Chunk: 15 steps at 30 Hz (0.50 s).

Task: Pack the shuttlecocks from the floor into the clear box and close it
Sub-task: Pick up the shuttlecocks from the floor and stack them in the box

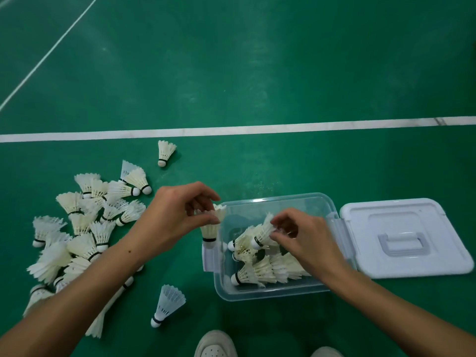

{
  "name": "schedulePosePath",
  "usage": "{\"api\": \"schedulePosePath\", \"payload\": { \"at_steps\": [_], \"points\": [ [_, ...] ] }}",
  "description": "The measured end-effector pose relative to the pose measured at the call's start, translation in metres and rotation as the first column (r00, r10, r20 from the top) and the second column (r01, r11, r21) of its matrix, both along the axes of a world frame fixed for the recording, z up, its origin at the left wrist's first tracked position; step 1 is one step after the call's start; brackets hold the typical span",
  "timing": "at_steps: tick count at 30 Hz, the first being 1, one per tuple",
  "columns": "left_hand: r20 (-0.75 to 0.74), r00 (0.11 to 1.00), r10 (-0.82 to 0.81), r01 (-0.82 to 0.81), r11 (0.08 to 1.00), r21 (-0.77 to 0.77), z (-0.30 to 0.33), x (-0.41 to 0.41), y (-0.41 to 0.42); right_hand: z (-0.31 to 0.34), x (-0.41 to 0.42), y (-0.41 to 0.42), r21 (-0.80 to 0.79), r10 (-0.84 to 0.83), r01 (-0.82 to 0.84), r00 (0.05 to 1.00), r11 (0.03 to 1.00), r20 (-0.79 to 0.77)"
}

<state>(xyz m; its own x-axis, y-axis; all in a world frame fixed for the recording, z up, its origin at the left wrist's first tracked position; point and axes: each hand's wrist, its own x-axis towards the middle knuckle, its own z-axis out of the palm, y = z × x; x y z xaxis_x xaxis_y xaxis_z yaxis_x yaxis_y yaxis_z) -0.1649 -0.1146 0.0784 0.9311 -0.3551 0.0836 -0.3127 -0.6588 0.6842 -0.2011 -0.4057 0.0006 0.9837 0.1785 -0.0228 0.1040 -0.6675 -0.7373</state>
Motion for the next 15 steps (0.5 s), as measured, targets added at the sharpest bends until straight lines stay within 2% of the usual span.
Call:
{"api": "schedulePosePath", "payload": {
  "at_steps": [4, 8, 12, 15],
  "points": [
    [0.072, 0.996, 0.044, -0.043, 0.999, -0.014, -0.003, -0.017, 0.006, -0.015, -0.012, 0.014, -0.065, 0.062, -0.06, 0.998, 0.996, 0.025],
    [0.185, 0.983, 0.02, -0.022, 1.0, 0.011, -0.002, -0.027, 0.002, -0.026, -0.008, 0.03, -0.164, 0.139, -0.124, 0.986, 0.979, 0.086],
    [0.226, 0.974, 0.019, -0.022, 1.0, 0.01, -0.005, -0.03, -0.003, -0.043, -0.005, 0.037, -0.22, 0.185, -0.175, 0.982, 0.96, 0.028],
    [0.194, 0.981, 0.001, 0.002, 1.0, -0.014, -0.006, -0.029, -0.009, -0.049, -0.005, 0.039, -0.217, 0.196, -0.197, 0.98, 0.956, -0.024]
  ]
}}
